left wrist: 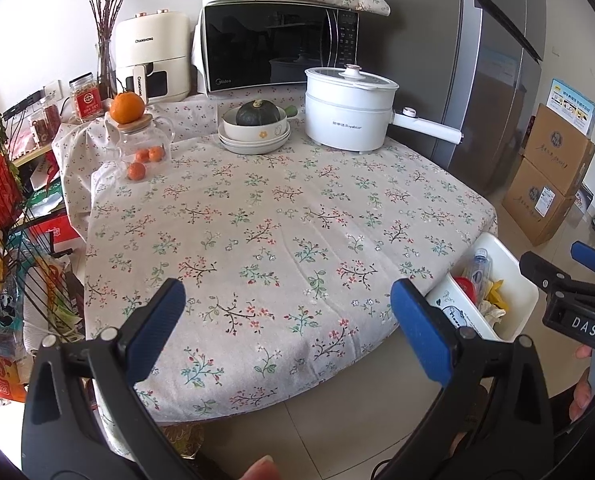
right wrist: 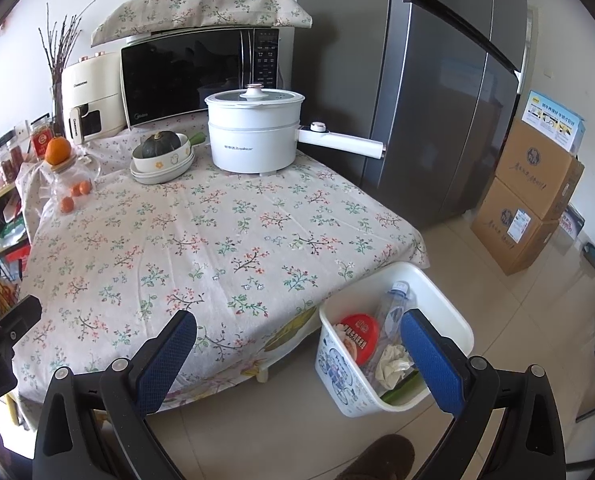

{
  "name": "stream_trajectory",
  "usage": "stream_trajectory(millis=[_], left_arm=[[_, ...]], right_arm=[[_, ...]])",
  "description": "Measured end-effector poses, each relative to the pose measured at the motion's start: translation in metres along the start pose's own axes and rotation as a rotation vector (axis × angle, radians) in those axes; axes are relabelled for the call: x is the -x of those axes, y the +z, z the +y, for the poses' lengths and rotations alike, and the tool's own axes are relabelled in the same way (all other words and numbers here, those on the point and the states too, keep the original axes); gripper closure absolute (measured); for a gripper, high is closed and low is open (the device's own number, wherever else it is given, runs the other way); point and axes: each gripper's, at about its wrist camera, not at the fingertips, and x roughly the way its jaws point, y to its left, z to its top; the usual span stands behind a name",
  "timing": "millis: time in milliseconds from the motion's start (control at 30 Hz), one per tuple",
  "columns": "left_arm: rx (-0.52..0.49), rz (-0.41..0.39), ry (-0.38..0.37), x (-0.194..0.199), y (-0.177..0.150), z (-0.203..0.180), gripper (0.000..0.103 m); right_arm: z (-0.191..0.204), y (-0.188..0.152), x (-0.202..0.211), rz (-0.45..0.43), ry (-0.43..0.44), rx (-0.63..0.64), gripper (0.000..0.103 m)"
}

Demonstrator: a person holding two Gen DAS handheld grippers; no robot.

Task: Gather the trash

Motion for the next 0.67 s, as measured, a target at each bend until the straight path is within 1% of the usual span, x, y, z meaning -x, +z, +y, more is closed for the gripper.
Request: stream_trajectory(millis=[467, 533, 633, 667], left_arm=[[-0.001, 0.006, 0.008, 0.001, 0.000, 0.001, 0.001], [0.013, 0.026, -0.005, 0.000, 0.001, 0.003, 0.001], [0.067, 0.100, -0.063, -0.006, 0.001, 0.013, 0.001], [0.076, 0.118, -0.069, -0.008, 0.001, 0.017, 0.001]], right_arm=[[0.000, 0.000, 0.001, -0.016, -0.010, -0.002, 0.000], [0.000, -0.001, 0.001, -0.021, -0.012, 0.004, 0.000], [0.003, -0.008, -0.002, -0.025, -0.025, 0.025, 0.000], [0.005, -0.013, -0.005, -0.029, -0.039, 0.038, 0.000]])
